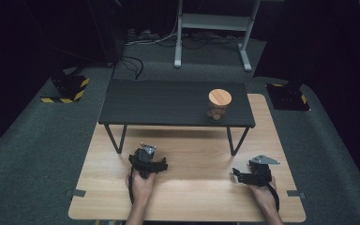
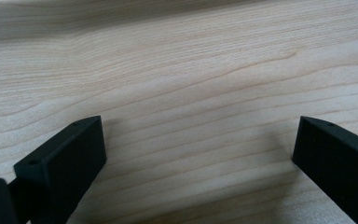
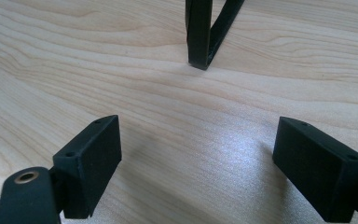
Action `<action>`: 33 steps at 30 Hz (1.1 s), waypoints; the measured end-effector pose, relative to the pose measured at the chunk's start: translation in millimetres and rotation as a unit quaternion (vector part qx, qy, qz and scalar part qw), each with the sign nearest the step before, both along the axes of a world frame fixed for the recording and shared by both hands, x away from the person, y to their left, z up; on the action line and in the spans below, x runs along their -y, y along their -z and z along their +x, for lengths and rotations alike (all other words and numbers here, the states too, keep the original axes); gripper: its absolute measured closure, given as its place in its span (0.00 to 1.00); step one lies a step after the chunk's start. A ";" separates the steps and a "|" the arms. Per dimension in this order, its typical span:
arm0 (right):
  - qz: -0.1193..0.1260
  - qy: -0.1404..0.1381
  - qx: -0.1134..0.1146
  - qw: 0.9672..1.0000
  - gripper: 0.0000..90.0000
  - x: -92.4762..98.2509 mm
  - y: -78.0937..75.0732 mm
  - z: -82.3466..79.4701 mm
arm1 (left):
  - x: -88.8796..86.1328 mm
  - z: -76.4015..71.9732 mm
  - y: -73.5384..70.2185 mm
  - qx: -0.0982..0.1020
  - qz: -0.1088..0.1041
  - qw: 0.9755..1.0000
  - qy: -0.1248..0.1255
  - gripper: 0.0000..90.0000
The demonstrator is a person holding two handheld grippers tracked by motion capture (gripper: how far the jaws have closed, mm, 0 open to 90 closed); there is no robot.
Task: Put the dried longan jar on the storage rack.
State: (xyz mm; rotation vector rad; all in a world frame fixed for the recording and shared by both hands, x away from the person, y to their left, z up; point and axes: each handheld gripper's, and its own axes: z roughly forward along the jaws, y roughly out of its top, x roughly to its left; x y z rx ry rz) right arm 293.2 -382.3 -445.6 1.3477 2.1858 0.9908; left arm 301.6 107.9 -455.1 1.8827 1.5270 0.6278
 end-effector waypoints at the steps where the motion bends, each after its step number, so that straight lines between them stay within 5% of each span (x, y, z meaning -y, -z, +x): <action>1: 0.000 0.000 0.000 1.000 0.16 0.0 0.0 0.0 | 0.1 0.0 0.0 0.000 0.000 1.000 0.000 0.03; 3: -0.014 -0.011 0.016 1.000 0.16 -1.4 2.8 -0.3 | -0.2 -0.1 -0.1 0.000 0.000 1.000 -0.001 0.03; 33: -0.011 -0.013 0.013 1.000 0.15 -0.6 2.6 0.7 | -1.0 -0.2 0.0 0.000 -0.003 1.000 -0.001 0.03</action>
